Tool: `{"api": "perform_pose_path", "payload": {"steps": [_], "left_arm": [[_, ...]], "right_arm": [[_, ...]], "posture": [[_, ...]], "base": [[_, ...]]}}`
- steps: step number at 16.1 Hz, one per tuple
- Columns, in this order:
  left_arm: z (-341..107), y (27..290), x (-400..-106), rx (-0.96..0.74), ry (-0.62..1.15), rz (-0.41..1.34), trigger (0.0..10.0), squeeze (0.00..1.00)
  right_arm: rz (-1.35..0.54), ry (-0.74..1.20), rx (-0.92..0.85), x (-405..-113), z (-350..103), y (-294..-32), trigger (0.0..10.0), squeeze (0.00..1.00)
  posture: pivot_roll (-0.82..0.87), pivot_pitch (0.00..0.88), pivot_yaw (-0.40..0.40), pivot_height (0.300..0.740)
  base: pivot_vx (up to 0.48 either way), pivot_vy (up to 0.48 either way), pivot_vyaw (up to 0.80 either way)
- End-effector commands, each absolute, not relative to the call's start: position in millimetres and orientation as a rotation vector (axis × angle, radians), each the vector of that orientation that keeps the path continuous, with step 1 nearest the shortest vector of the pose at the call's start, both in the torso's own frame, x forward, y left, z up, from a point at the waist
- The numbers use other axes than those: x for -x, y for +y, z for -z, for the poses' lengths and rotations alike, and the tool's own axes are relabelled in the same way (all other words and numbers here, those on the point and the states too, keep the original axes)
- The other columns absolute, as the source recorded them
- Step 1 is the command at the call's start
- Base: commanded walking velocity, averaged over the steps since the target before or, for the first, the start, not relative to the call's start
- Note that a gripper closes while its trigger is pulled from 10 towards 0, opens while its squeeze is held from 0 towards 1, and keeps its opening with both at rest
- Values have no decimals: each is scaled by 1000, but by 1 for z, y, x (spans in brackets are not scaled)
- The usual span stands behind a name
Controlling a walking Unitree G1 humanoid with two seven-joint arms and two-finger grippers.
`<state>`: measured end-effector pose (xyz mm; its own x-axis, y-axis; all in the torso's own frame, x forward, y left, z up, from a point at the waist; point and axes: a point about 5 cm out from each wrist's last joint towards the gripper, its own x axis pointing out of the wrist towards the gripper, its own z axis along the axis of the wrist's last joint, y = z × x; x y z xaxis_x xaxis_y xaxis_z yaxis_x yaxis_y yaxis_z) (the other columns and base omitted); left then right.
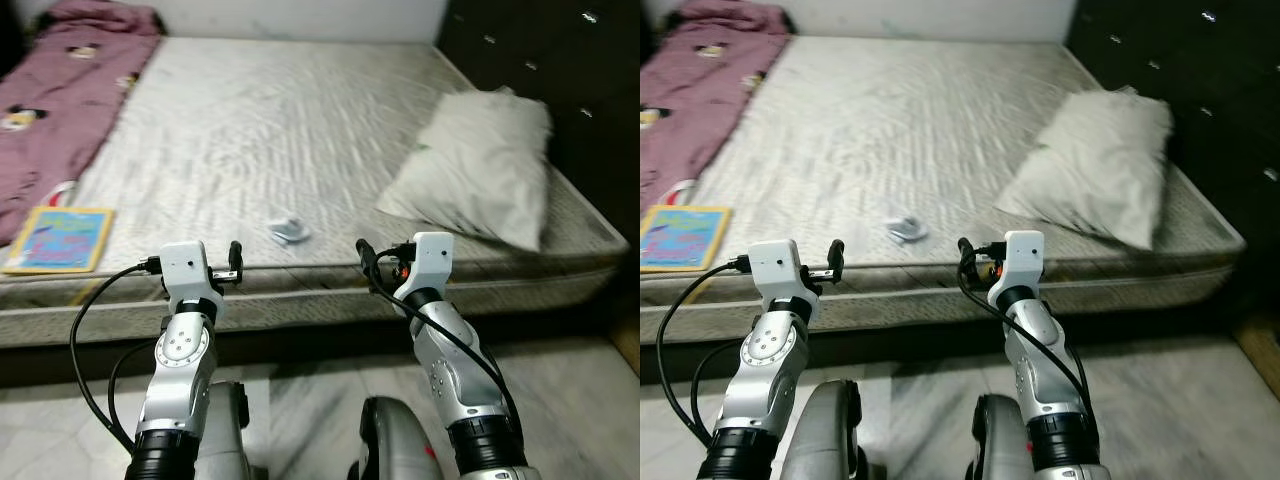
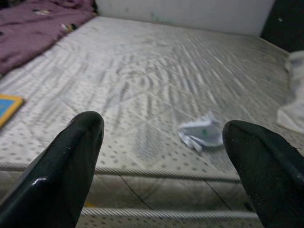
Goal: Clean up the room
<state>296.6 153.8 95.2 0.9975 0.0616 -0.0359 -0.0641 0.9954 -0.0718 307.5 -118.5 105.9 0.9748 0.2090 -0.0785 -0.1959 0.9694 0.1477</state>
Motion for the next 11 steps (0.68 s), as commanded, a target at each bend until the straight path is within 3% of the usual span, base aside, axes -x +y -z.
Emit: {"api": "perform_pose_path", "payload": {"steps": [1,7,11], "left_arm": [[-97,153,-297,71,38,-57,10000,0],[-96,155,-298,78,45,-68,10000,0],[-96,156,-298,78,48,-70,10000,0]], "right_arm": [[-205,93,-135,-308,-107,-119,10000,0],[-225,89,-97,-309,-108,-117,10000,0],[-254,76,-87,-310,-111,-114,10000,0]], "posture": [[-22,91,-39,560],[-22,93,-40,550],[-20,98,-41,550]], "base": [[0,0,0],[0,0,0],[0,0,739]]}}
